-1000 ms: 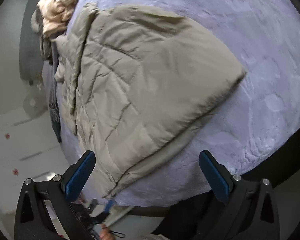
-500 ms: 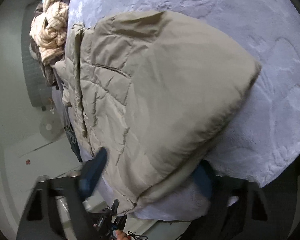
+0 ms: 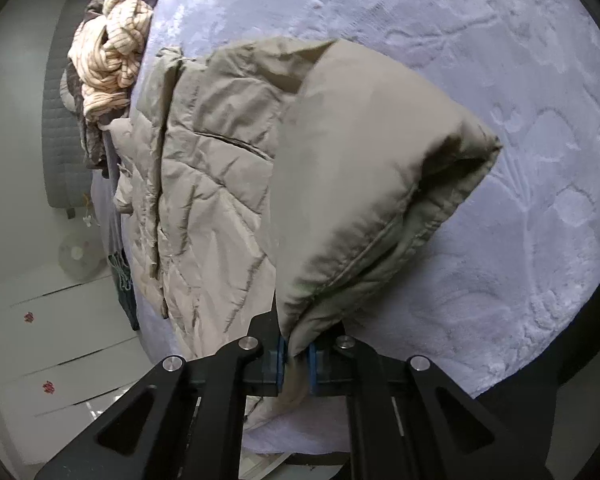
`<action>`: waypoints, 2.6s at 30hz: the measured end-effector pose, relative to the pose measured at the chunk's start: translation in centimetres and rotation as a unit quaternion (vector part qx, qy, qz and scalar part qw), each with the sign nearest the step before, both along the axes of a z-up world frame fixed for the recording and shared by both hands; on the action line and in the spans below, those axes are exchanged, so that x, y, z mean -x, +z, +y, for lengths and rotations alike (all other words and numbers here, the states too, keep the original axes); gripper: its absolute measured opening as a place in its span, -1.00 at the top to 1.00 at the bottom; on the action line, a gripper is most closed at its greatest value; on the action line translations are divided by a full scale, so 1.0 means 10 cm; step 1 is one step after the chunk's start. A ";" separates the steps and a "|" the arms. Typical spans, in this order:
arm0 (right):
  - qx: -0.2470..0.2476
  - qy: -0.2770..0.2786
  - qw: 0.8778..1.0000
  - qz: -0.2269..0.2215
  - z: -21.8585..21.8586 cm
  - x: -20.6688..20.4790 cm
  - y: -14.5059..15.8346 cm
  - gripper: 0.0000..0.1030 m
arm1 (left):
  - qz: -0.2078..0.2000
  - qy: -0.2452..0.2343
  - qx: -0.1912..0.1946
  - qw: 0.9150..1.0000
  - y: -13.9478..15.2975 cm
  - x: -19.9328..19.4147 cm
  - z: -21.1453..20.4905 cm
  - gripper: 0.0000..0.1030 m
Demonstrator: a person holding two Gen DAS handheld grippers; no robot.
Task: Fold large clothes
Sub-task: 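Grasp the hem of the beige coat with both tools, then lift the held hem and fold it over toward the collar with both tools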
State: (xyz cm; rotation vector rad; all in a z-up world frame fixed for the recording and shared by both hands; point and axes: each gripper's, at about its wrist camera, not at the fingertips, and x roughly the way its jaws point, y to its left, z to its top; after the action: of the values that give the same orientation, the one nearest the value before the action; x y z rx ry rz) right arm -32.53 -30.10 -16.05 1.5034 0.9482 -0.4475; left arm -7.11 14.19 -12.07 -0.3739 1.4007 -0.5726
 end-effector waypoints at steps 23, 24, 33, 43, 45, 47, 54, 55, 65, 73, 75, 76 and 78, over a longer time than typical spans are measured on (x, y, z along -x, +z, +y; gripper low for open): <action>0.201 0.222 0.948 -0.104 -0.72 -2.07 1.67 0.88 | -0.202 0.074 -0.005 0.977 1.43 -1.36 -0.70 0.66; 0.203 0.229 0.946 -0.103 -0.75 -2.18 1.69 0.88 | -0.205 0.079 -0.010 0.975 1.43 -1.47 -0.76 0.66; 0.246 0.274 0.926 -0.079 -1.12 -3.58 1.45 0.88 | -0.200 0.076 -0.063 0.975 0.89 -2.70 -1.24 0.66; 0.220 0.233 0.947 -0.034 -1.48 -4.32 0.40 0.88 | -0.169 0.080 -0.121 0.975 -0.08 -3.57 -1.49 0.66; 0.205 0.221 0.953 -0.039 -1.53 -4.37 0.20 0.88 | -0.168 0.082 -0.123 0.975 -0.24 -3.66 -1.50 0.66; 0.202 0.219 0.954 -0.045 -1.55 -4.40 0.07 0.88 | -0.173 0.081 -0.133 0.973 -0.36 -3.70 -1.52 0.66; 0.227 0.242 0.942 -0.056 -1.48 -4.52 -0.03 0.88 | -0.185 0.085 -0.165 0.965 -0.51 -3.74 -1.57 0.66; 0.226 0.242 0.942 -0.056 -1.49 -4.53 -0.04 0.88 | -0.184 0.087 -0.166 0.965 -0.49 -3.74 -1.57 0.66; 0.221 0.241 0.942 -0.069 -1.55 -4.42 0.20 0.50 | -0.237 0.076 -0.178 0.952 0.04 -3.48 -1.47 -0.84; 0.229 0.224 0.943 -0.091 -1.53 -4.20 0.46 -0.30 | -0.244 0.037 -0.151 0.957 0.22 -3.16 -1.59 -0.72; 0.227 0.245 0.938 -0.091 -1.42 -4.16 0.50 0.07 | -0.236 0.010 -0.118 0.964 0.24 -3.04 -1.71 0.13; 0.237 0.271 0.928 -0.097 -1.29 -4.15 0.54 0.74 | -0.226 -0.016 -0.095 0.969 0.24 -2.98 -1.81 0.28; 0.261 0.321 0.905 -0.098 -1.04 -4.18 0.58 0.88 | -0.226 -0.053 -0.073 0.970 0.22 -2.86 -2.02 0.39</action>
State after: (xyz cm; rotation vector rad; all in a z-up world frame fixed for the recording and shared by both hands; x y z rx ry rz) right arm 9.32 -40.45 -10.29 0.6749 0.9990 -0.0496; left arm 21.51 -6.05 -9.86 -0.0427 1.0162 -0.5935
